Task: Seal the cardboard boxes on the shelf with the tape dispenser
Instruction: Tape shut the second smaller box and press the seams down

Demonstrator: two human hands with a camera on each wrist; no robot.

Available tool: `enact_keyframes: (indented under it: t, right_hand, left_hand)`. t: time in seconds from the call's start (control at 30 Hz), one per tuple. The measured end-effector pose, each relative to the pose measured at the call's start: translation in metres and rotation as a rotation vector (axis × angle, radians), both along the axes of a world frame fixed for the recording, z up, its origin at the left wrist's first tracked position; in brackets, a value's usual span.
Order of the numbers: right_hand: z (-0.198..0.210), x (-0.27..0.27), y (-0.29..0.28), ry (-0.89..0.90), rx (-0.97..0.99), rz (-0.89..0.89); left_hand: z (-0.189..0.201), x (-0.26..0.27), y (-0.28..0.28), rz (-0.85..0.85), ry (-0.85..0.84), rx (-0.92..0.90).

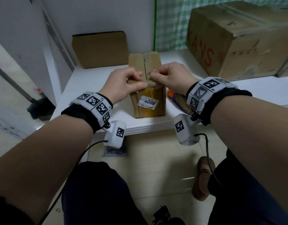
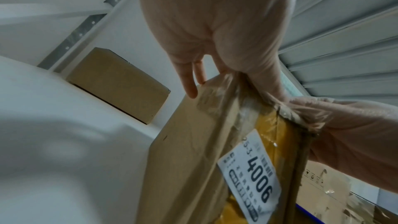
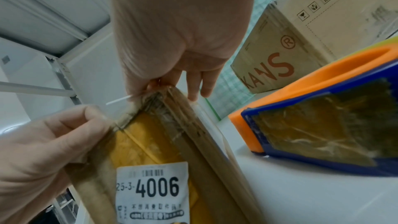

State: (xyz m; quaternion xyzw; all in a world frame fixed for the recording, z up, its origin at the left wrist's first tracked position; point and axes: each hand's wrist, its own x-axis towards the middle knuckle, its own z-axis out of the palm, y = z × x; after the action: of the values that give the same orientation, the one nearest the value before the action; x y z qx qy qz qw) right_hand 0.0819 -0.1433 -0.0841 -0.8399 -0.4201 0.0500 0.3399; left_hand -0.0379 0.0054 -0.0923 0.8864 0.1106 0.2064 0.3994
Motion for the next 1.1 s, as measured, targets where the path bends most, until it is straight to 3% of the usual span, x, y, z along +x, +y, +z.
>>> enact_keyframes:
  t: [0.4,0.6,0.8,1.1]
  right_hand:
    - [0.001,-0.001,-0.006,0.07,0.029,0.049]
    - [0.002,0.0,-0.015,0.193,0.032,0.14]
    - [0.0,0.001,-0.021,0.3,0.039,0.153]
    - [-0.008,0.003,-0.022,0.355,0.097,0.147]
  left_hand:
    - [-0.007,-0.008,0.005,-0.027,0.032,0.31]
    - [0.005,-0.009,-0.001,-0.005,0.145,0.523]
    - [0.008,0.006,-0.021,0.161,0.049,0.53]
    - [-0.017,0.016,-0.028,0.192,-0.01,0.732]
